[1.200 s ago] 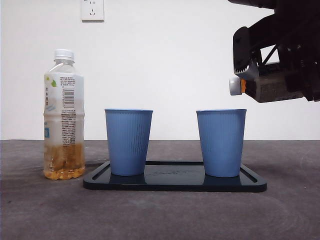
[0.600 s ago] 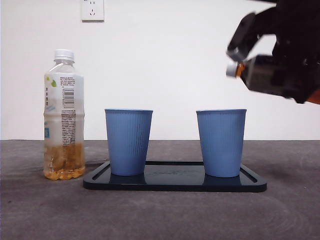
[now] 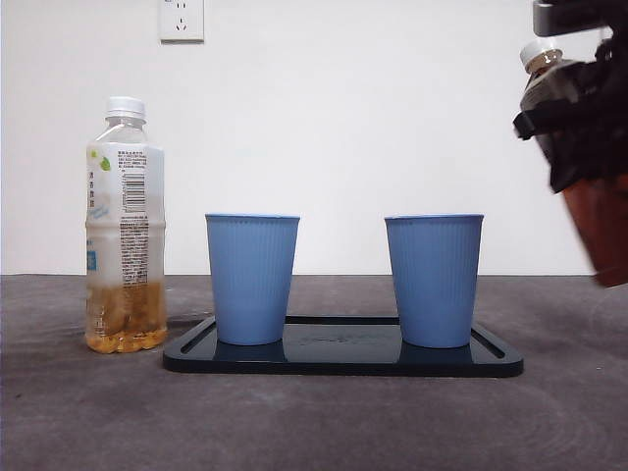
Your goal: Pour the drink into the cup
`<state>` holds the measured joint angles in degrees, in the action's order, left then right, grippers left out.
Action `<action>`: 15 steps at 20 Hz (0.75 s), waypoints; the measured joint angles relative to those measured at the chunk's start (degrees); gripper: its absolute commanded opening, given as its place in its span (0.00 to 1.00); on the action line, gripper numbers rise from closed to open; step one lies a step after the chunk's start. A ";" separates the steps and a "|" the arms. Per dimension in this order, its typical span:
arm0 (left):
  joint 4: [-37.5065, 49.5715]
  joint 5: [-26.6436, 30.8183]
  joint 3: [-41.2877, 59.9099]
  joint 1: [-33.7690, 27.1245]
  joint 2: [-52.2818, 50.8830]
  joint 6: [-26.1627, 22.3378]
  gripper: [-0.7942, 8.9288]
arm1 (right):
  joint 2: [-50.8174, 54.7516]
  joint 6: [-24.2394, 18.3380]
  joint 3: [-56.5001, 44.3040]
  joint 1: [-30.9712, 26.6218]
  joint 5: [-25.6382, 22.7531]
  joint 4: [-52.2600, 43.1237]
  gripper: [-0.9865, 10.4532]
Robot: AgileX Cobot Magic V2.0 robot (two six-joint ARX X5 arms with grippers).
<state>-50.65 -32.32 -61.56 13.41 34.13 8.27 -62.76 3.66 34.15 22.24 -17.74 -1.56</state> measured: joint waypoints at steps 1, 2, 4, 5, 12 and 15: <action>0.00 0.00 0.00 0.00 0.00 0.00 0.63 | -0.09 0.59 -2.73 -0.68 2.67 -6.10 0.22; 0.00 0.00 0.00 0.00 0.00 0.00 0.63 | -0.33 1.20 -4.92 -1.20 4.26 -11.28 0.22; 0.00 0.00 0.00 0.00 0.00 0.00 0.63 | -2.10 2.56 -9.40 -2.34 6.69 -21.92 0.22; 0.00 0.00 0.00 0.00 0.00 0.00 0.63 | -3.26 3.04 -11.10 -2.86 6.69 -25.46 0.22; 0.02 0.00 0.00 0.00 0.00 0.02 0.63 | -12.70 4.37 -14.19 -5.18 9.81 -41.79 0.18; 0.17 0.00 0.00 0.00 0.00 0.00 0.63 | -15.52 4.37 -14.19 -5.38 10.12 -43.50 0.18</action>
<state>-50.48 -32.32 -61.56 13.41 34.13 8.27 -78.28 8.03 19.97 16.86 -7.62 -45.06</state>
